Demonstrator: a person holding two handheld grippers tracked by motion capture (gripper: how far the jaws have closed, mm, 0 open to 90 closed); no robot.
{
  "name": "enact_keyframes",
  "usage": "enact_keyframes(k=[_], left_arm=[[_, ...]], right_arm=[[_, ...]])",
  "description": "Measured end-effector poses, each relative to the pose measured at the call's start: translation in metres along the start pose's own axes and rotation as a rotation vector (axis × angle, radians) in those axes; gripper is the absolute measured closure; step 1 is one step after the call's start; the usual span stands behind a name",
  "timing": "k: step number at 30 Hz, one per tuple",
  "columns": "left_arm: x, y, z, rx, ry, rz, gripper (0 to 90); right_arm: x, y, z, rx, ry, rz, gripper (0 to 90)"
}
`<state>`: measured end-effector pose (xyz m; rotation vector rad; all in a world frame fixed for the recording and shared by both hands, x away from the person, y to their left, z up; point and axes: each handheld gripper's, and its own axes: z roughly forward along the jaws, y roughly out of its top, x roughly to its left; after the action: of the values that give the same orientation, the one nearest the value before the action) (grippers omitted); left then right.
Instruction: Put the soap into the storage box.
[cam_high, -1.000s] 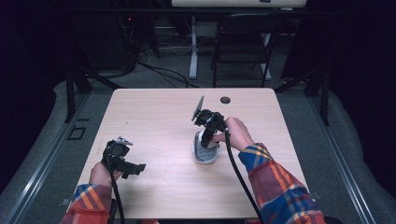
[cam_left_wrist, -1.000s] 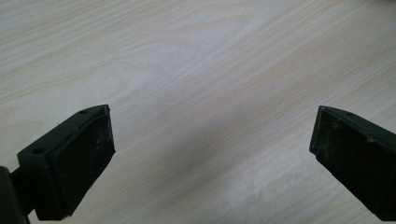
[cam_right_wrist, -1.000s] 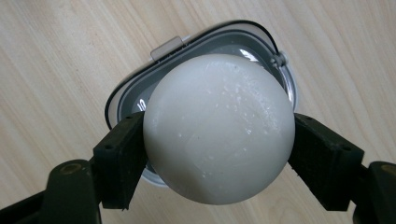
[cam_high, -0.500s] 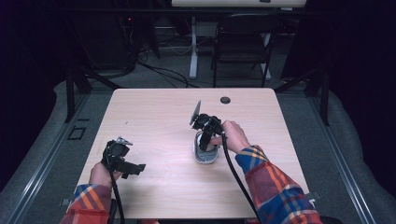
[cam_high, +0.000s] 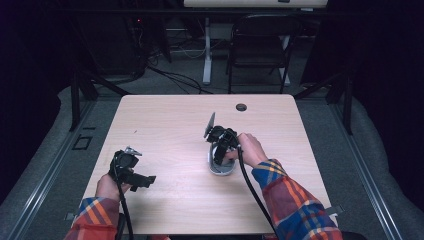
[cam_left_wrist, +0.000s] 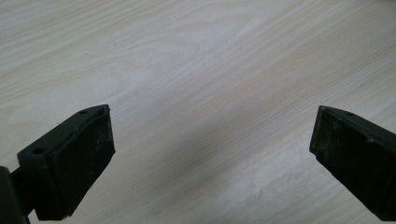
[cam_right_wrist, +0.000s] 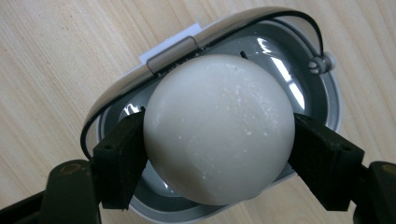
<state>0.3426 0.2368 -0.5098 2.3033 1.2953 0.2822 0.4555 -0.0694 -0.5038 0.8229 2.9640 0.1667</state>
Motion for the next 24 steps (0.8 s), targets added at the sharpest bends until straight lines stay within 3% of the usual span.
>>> enact_keyframes(k=[8,15,24], left_arm=[[-0.001,0.0,0.0,0.002,0.002,0.001,0.0],[-0.001,0.0,0.0,0.002,0.004,0.001,0.0],[-0.001,0.0,0.0,0.002,0.004,0.001,0.0]], right_arm=[[0.001,-0.005,-0.001,-0.032,0.023,0.019,22.9],[0.001,-0.007,-0.007,-0.036,0.021,0.002,17.6],[0.0,-0.013,-0.021,-0.086,0.019,0.003,13.7]])
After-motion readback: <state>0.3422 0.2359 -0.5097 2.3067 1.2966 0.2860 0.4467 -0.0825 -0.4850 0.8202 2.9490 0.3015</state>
